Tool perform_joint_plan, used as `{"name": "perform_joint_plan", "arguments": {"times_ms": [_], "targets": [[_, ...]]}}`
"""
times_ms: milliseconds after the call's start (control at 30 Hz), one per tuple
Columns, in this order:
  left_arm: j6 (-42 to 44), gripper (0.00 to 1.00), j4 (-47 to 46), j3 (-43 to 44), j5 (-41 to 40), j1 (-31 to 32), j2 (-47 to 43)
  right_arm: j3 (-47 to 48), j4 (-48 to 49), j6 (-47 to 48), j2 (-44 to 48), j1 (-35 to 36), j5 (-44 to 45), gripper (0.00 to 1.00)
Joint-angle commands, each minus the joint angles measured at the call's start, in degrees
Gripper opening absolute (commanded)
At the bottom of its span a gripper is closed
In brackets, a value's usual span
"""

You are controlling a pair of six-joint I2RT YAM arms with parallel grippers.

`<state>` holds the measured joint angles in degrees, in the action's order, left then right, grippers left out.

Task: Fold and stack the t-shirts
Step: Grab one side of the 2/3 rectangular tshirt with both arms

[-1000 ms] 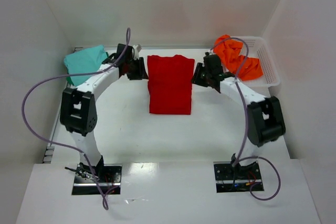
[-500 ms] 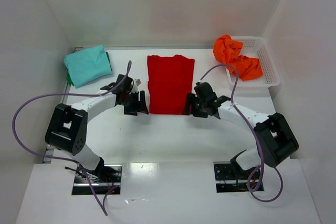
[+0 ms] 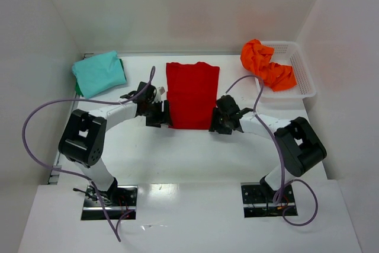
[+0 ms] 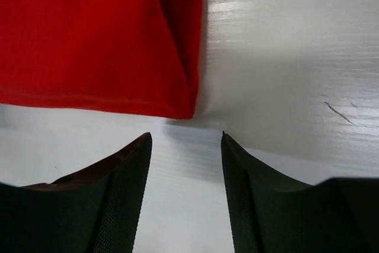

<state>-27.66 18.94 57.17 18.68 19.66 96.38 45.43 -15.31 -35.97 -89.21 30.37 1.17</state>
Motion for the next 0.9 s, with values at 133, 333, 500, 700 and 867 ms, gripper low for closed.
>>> {"name": "perform_joint_plan", "arguments": {"times_ms": [133,333,500,700,867], "targets": [[0.24,0.70,-1.80,5.49,-2.15,0.03,4.95,1.15,5.64,-1.21,-1.84,0.13,3.40,0.56],[1.29,0.68,-2.33,6.03,-2.68,0.03,7.94,2.56,5.64,-1.21,-4.83,0.13,3.40,0.54],[1.29,0.62,-2.33,6.55,-2.68,0.03,9.00,3.61,6.26,-1.21,-6.42,0.13,2.87,0.51],[1.29,0.50,-2.33,6.55,1.01,0.03,9.53,3.61,6.26,-0.68,-8.17,0.13,2.87,0.39],[-0.28,0.53,-4.08,3.57,1.01,0.64,8.12,3.00,6.26,-1.30,-8.17,0.13,2.87,0.32]]}}
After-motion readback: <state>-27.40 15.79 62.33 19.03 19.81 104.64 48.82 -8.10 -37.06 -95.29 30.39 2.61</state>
